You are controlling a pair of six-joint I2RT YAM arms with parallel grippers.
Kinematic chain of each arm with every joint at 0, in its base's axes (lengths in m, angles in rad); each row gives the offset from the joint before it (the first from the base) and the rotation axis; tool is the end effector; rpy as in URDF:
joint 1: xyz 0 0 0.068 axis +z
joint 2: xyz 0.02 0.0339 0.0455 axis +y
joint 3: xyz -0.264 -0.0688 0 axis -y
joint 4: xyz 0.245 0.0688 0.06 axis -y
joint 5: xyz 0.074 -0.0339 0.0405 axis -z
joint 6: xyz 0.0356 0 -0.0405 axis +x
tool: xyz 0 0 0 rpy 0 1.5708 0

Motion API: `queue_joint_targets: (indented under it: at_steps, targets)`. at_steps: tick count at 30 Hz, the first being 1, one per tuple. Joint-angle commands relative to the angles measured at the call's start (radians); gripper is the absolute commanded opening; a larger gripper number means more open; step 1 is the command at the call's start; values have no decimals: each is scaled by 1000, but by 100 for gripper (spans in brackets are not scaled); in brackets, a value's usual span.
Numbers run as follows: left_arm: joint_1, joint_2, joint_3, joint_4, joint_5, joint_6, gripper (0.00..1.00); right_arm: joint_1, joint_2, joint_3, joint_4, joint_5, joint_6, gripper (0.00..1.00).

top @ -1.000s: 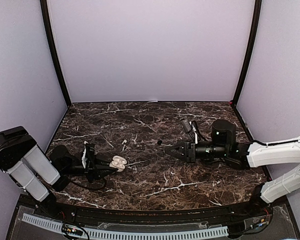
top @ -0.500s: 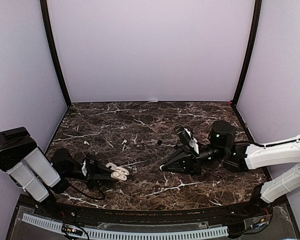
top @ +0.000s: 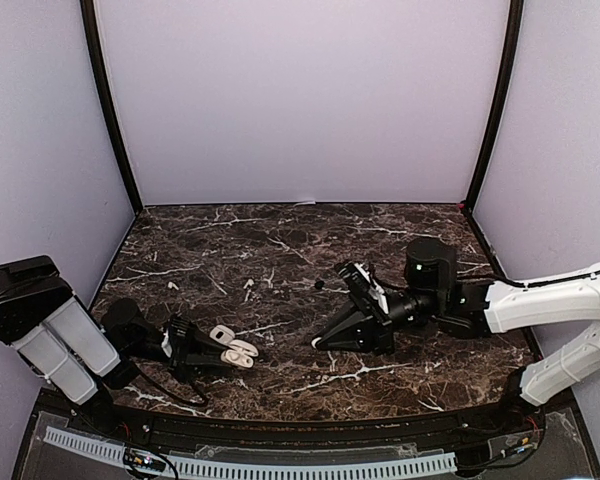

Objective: Insert the wireless bluetooth earbuds into the charging case
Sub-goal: Place the right earbud at the center of the board.

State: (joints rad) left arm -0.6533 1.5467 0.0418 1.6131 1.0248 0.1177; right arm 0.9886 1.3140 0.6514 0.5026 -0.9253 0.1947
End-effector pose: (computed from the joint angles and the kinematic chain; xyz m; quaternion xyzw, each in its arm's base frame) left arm 0.1257 -0.1345 0.1469 0.5570 0.4021 -0.4874 0.5390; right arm 0.1287 0.2472 0.2502 -0.5303 0.5165 0.6056 0.2920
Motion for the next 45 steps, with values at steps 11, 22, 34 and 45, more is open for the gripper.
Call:
queue_joint_targets:
  at_steps: [11, 22, 34, 45]
  targets:
    - [-8, -14, -20, 220, -14, 50, 0, 32, 164, 129, -506, 608, -226, 4]
    - [-8, 5, -14, 220, -16, 48, 0, 83, 355, 162, -507, 754, -228, 2]
    - [-8, 7, -15, 220, -23, 51, 0, 85, 382, 165, -518, 791, -256, 15]
    - [-8, 8, -16, 220, -32, 51, 0, 87, 296, 127, -503, 811, -191, 52]
